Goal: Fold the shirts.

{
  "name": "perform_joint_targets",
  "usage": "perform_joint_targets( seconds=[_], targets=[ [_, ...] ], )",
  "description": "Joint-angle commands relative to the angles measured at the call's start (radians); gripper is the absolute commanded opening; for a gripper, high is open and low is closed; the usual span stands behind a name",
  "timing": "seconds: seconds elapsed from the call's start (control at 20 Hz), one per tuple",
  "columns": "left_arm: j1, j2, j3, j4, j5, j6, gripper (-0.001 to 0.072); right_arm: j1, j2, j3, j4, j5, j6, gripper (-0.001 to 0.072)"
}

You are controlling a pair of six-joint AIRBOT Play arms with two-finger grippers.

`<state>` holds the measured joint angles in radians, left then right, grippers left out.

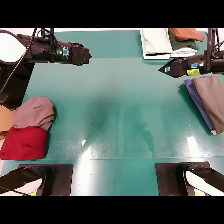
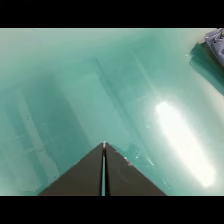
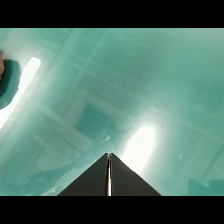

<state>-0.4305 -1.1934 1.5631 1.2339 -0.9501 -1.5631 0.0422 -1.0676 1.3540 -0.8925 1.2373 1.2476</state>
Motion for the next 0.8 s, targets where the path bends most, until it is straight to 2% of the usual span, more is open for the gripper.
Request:
perform_joint_targets(
  seconds=[0.0, 0.55, 0.7, 0.75],
  targets=[
    [0.000, 0.000, 0.001, 0.000, 0.000, 0.000, 0.0023, 0.001, 0.000, 0.001, 0.001, 0.001, 0.000, 0.0017],
    [0.000, 0.000, 0.001, 0.000, 0.000, 0.000, 0.0023, 0.001, 0.000, 0.001, 0.001, 0.003, 0.000, 0.0017],
    [0.003, 0.000, 0.001, 0.002, 0.068, 0.002, 0.0023, 0.001, 0.000, 0.001, 0.001, 0.004, 0.000, 0.0017],
    [0.010, 0.004, 0.007, 0.027, 0.044, 0.011, 0.0023, 0.001, 0.000, 0.001, 0.001, 0.002, 0.000, 0.0017]
  ],
)
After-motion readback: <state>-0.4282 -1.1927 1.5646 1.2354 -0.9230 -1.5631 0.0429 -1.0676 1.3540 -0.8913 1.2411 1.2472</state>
